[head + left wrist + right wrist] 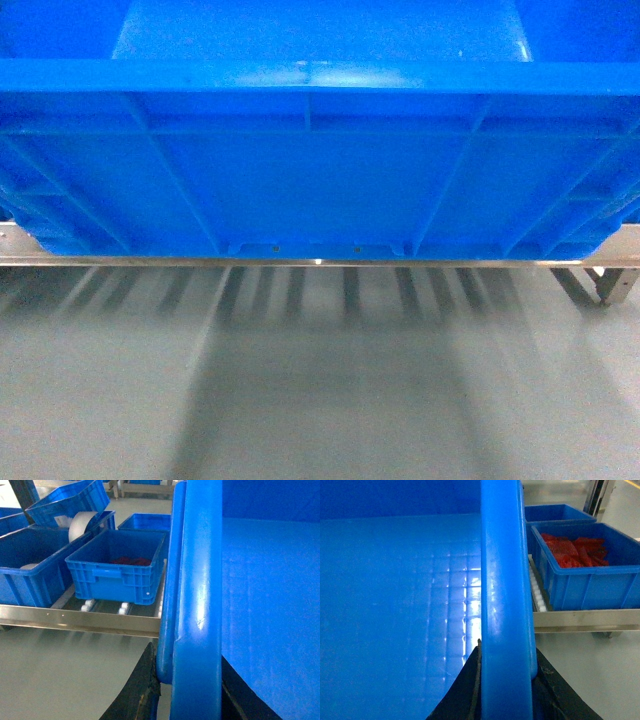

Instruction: Place box next to blue box on left shelf

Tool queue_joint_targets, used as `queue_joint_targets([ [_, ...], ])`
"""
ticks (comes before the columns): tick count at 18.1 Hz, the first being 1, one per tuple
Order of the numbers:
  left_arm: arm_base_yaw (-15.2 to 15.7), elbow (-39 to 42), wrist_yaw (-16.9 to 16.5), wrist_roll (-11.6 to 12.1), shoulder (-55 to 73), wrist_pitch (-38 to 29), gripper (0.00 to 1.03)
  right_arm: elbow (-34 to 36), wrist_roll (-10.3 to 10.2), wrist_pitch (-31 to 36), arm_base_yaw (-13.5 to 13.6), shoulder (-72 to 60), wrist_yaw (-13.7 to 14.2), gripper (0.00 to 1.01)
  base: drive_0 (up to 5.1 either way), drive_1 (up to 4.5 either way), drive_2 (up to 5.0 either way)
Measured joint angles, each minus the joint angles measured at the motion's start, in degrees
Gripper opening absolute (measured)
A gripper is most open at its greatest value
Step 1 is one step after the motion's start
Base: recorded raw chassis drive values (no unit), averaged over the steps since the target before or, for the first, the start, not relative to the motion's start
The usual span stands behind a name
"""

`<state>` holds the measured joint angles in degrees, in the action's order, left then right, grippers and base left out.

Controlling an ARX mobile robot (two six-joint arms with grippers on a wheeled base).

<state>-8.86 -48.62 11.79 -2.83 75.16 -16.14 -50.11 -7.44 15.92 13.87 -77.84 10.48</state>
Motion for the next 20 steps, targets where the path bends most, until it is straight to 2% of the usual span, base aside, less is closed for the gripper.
queue_joint_targets([
  [20,0.0,0.09,0.02,-0.02,0.02,0.04,0.18,0.07,0.0,-0.02,0.0,0.0,0.0,0.19,0.0,0.0,0.0],
])
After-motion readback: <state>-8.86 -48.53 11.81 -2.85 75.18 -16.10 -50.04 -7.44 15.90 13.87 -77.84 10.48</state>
